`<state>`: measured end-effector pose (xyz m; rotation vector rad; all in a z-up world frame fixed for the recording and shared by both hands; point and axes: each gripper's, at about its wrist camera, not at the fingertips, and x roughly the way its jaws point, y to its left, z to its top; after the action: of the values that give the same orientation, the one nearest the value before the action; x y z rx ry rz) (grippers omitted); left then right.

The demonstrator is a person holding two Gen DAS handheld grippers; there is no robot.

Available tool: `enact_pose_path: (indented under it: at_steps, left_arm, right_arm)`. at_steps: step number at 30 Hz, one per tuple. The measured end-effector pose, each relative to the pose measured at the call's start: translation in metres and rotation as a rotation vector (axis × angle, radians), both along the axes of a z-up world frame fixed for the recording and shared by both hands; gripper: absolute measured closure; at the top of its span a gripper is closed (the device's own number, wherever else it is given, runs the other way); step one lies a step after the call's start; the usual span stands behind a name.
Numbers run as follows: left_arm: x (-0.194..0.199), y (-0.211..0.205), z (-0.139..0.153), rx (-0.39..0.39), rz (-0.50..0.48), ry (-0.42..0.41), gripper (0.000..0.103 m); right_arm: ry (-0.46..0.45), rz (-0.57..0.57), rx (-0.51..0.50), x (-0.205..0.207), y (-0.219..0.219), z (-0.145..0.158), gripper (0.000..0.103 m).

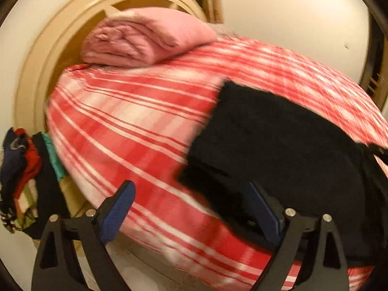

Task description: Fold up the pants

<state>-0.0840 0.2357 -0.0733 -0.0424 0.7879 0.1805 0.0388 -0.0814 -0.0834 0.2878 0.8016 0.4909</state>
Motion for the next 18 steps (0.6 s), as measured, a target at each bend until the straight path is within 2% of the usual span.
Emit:
enact_pose_path:
  at_steps: [3, 6, 8, 11, 13, 15, 18]
  left_arm:
    - [0.008, 0.015, 0.008, 0.008, 0.061, -0.034, 0.008]
    - [0.018, 0.014, 0.011, -0.003, 0.072, -0.050, 0.008]
    - [0.027, 0.001, 0.010, 0.022, 0.065, -0.039, 0.008]
    - [0.037, -0.022, 0.012, 0.054, 0.021, -0.037, 0.008]
    - [0.044, -0.039, 0.015, 0.083, -0.018, -0.040, 0.008]
    - [0.049, -0.055, 0.017, 0.109, -0.048, -0.041, 0.008]
    - [0.054, -0.076, 0.018, 0.109, -0.091, -0.033, 0.008]
  right_arm:
    - [0.003, 0.146, -0.021, -0.025, 0.048, -0.011, 0.102]
    - [0.069, 0.241, -0.084, -0.045, 0.088, -0.046, 0.101]
    - [0.068, 0.258, -0.020, -0.065, 0.097, -0.061, 0.101]
    - [0.162, 0.315, 0.026, -0.076, 0.100, -0.064, 0.101]
    - [0.175, 0.275, 0.067, -0.079, 0.086, -0.055, 0.101]
    - [0.138, 0.195, 0.113, -0.081, 0.063, -0.039, 0.101]
    - [0.077, 0.030, 0.095, -0.078, 0.028, -0.016, 0.101]
